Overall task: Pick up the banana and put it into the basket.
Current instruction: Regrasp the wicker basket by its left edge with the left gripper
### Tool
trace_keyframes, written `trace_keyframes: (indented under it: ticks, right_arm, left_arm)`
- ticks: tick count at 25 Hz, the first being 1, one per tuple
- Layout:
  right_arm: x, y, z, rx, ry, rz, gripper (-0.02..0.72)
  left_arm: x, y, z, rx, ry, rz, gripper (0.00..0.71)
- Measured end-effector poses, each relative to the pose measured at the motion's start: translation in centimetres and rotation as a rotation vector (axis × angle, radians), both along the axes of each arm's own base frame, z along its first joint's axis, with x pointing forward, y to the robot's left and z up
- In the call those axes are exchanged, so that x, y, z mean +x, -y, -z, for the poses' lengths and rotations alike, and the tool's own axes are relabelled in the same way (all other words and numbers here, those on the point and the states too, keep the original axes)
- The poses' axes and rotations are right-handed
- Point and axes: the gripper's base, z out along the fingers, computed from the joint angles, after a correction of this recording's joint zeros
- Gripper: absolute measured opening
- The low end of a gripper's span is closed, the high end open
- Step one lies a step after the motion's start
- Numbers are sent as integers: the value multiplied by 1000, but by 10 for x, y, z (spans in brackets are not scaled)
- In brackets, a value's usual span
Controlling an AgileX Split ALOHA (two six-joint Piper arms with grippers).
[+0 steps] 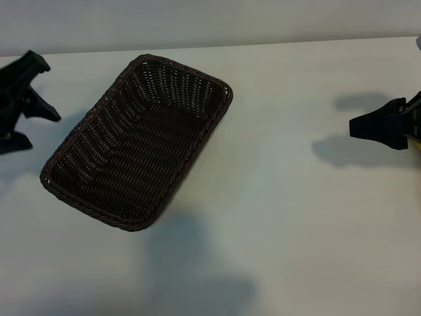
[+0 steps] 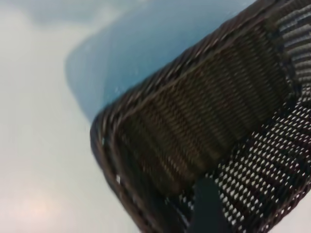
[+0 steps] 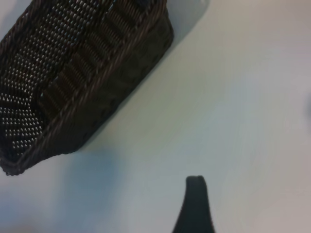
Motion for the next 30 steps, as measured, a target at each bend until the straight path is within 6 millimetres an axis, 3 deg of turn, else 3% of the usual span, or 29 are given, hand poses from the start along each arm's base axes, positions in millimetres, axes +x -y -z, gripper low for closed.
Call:
trace_keyframes:
  ticks: [8,22,30]
  right_arm:
    - [0,0,0,1,-1,4,583]
    - [0,0,0,3,-3,6,583]
    - [0,0,0,2,-2,7,583]
  left_arm:
    - [2,2,24,-30,-237,-95,540]
    - [23,5,62,-47,-390,-158,540]
    - [3,14,93,-29,-463,-173,540]
